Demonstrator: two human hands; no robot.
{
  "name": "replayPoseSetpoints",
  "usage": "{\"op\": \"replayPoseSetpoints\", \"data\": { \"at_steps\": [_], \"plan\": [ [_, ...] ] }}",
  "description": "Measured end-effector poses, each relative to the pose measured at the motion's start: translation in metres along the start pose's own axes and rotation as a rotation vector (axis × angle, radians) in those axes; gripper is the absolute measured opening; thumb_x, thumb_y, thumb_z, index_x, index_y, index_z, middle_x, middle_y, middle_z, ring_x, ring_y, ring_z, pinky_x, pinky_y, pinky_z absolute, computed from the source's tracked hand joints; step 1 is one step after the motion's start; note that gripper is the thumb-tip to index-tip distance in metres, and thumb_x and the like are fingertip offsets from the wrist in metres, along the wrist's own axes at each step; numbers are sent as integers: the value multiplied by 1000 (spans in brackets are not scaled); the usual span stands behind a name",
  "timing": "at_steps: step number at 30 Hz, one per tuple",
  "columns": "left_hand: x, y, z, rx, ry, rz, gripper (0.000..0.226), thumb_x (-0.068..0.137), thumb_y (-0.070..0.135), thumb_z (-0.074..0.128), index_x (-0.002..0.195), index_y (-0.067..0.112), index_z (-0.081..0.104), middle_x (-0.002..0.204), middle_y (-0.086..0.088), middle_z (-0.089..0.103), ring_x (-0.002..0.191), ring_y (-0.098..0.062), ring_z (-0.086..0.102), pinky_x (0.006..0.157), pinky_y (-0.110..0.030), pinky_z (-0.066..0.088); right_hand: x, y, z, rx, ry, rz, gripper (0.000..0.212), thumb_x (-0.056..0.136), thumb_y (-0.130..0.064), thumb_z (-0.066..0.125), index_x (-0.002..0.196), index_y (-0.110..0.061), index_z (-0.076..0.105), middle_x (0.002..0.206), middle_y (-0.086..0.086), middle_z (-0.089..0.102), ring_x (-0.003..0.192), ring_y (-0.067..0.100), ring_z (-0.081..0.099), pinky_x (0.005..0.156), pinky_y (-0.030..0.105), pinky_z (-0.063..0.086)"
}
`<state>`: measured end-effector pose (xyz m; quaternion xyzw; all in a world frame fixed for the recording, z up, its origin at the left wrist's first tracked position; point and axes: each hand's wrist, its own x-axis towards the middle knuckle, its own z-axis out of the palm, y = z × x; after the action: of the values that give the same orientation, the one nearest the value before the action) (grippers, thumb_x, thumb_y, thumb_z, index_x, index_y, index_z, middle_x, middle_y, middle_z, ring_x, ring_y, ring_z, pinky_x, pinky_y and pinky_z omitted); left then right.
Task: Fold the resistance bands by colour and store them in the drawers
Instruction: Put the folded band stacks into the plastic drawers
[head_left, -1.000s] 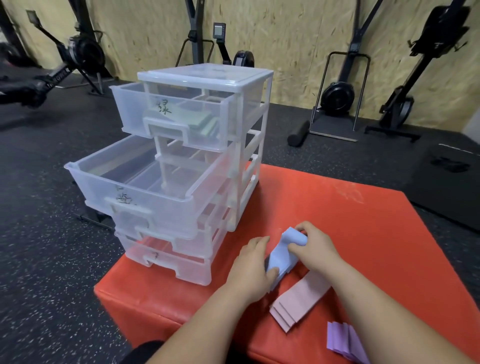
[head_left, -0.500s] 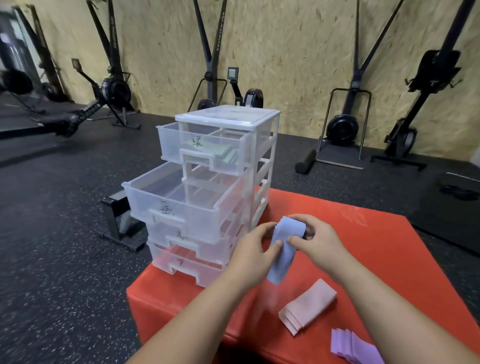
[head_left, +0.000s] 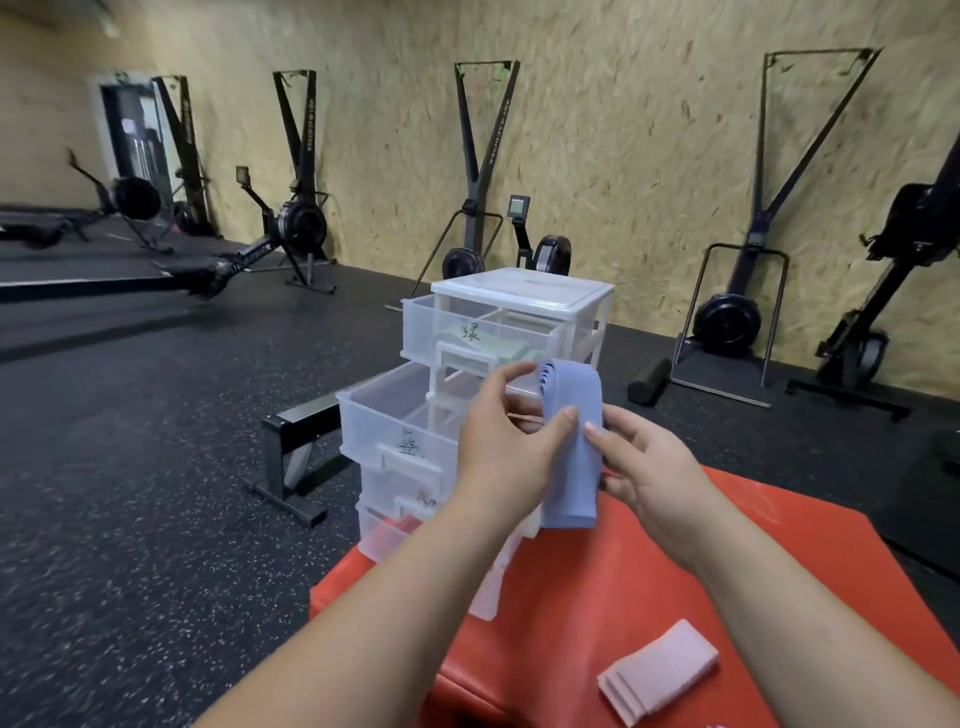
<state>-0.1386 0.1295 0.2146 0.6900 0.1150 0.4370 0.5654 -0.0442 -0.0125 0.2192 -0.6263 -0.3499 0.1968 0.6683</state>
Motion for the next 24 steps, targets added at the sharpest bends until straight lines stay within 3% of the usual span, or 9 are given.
{"op": "replayPoseSetpoints", "data": {
  "at_steps": [3,6,8,10,14,17,19,21,24],
  "plan": [
    [9,8,-28,-14,71,-2,53,85,34,87,129,38,57,95,5,71,80,-3,69,78,-24,58,22,-19,24,-109,-39,-7,28,104,-20,62,131,-18,70,127,9,74,117,27,71,99,49,55],
    [16,0,-64,1,150,-48,48,91,47,79,130,35,53,99,8,71,88,2,66,75,-17,50,50,-41,49,-250,-35,41,16,103,-23,64,107,-20,79,105,12,79,84,24,72,77,40,54],
    [13,-14,-83,98,233,-59,48,92,51,76,130,33,52,107,10,66,96,0,63,78,-21,48,71,-51,57,-404,-35,73,16,99,-27,65,98,-22,80,93,8,78,76,22,68,71,34,48],
    [9,-39,-102,278,300,-41,53,90,57,73,131,32,51,117,11,56,109,-9,57,89,-28,48,97,-55,70,-610,-97,75,19,95,-31,63,101,-18,76,88,6,71,80,25,62,72,35,43],
    [0,-85,-121,524,219,-116,83,79,73,68,144,27,43,132,5,40,128,-21,45,110,-47,44,144,-52,102,-1029,-213,62,35,93,-30,58,113,-3,68,100,23,68,78,22,49,71,47,49],
    [-5,-101,-122,535,193,-122,94,76,68,78,149,23,40,132,7,36,132,-20,40,115,-44,40,164,-42,126,-1154,-303,44,23,97,-25,56,102,-10,73,89,12,66,76,22,52,66,36,45],
    [-5,-107,-119,519,210,-119,97,73,69,79,149,25,38,131,10,34,132,-16,38,116,-41,38,174,-33,135,-1121,-349,65,21,97,-27,56,106,-19,74,99,3,69,90,26,62,79,37,53],
    [-5,-111,-116,509,236,-106,99,71,73,77,149,26,37,131,12,32,132,-15,37,115,-38,38,179,-23,140,-1121,-381,108,24,97,-30,57,111,-18,72,112,6,68,103,28,62,96,44,51],
    [-7,-115,-110,475,268,-79,101,69,76,73,149,26,37,131,15,30,133,-14,37,113,-33,36,182,-1,141,-1282,-508,198,27,96,-31,55,111,-14,69,114,11,65,97,27,60,94,44,51]
  ]
}}
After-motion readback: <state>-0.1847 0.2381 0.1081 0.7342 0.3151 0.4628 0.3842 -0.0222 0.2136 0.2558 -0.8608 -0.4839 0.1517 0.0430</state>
